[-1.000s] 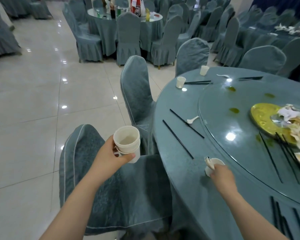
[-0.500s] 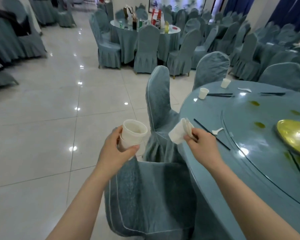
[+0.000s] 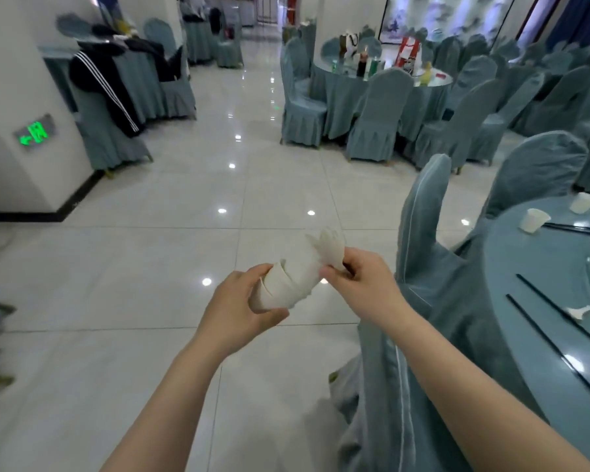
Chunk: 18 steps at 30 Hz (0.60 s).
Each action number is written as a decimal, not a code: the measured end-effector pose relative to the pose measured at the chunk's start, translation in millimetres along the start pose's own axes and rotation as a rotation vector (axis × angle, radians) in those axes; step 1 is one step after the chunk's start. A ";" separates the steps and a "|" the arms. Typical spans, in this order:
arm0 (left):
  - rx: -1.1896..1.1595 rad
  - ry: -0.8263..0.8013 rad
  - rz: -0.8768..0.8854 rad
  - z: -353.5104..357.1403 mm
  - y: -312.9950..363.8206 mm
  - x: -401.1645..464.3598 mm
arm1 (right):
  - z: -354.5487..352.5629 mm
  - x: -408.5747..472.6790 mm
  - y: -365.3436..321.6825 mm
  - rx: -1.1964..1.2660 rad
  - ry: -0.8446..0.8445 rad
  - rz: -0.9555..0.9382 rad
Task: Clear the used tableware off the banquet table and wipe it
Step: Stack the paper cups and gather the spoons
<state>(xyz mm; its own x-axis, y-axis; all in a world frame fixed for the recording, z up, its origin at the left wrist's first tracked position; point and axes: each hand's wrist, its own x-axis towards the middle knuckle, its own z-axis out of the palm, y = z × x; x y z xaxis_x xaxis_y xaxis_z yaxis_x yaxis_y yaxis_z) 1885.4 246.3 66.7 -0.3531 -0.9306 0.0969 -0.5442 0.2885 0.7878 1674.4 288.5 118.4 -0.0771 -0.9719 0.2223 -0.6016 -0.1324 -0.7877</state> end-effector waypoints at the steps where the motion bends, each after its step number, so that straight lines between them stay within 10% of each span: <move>1: 0.005 0.001 -0.007 -7.5 -7.4 2.7 | 12.0 8.2 -3.6 0.007 -0.041 -0.002; 18: -0.121 0.119 -0.202 -84.1 -128.7 177.3 | 120.1 222.5 53.9 0.165 -0.126 0.141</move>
<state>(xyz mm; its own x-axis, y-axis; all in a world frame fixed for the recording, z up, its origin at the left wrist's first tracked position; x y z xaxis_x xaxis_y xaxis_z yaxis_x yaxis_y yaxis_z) 1956.8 25.3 33.6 -0.1504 -0.9886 -0.0043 -0.4971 0.0719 0.8647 1720.2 41.8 56.4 -0.0453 -0.9982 0.0388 -0.4528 -0.0140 -0.8915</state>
